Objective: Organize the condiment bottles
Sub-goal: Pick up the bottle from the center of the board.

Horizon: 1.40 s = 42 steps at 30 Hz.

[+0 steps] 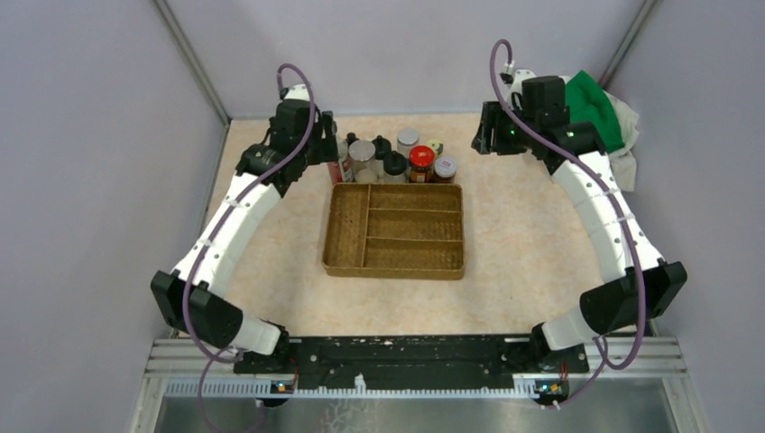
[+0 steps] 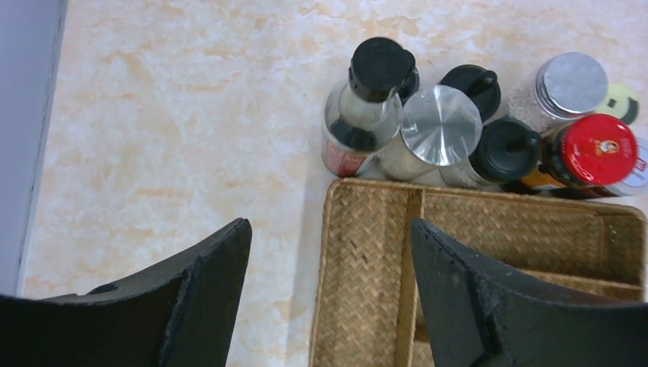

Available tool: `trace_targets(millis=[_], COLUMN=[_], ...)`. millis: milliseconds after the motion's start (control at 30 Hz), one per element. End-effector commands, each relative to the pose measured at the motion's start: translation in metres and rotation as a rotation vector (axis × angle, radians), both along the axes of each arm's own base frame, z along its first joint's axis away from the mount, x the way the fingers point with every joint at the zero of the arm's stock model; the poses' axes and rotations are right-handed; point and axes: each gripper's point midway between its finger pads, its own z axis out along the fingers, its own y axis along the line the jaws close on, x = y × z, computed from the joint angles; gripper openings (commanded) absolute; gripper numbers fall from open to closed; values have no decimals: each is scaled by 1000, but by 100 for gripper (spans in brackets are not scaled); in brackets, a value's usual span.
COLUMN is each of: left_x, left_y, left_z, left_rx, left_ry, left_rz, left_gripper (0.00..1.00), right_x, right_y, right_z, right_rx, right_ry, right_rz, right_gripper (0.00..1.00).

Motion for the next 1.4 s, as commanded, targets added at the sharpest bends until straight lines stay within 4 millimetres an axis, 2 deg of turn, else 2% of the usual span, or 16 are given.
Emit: trace_targets(millis=[0,100,267,367,600,767,1033,1100,1167,1367], left_x=[39,53,77,89,107,118,135,136,135,130], left_y=[-16,-21,-20,-20,-15,-20,-24,-24,-24,-18], left_z=[-10,-25,-53,-57,-60,-57,-77,-80,-83,-87], left_rx=[7,19,52,67,77,55,53,47,45,56], left_ry=[-38,-28,1,-10,-73,-130,-131,-127,-118,-100], left_rz=[-56,-66,-41,-29,11,1,-12,-13,-13,1], left_gripper=[79,68,68,69,69,70,68,63,47,19], right_x=[24,30,38,45,50,49,47,46,46,45], right_y=[-14,-22,-17,-13,1,4,9,9,10,13], right_z=[-8,-24,-54,-67,-85,-92,-96,-97,-99,-101], right_rx=[-46,-75,-92,-94,-55,-49,-29,-30,-26,-15], right_ry=[-56,-48,2,29,80,97,112,117,122,131], right_rz=[-100,-149,-137,-124,-84,-73,-53,-51,-47,-36], right_gripper=[55,55,56,56,56,56,55,55,55,55])
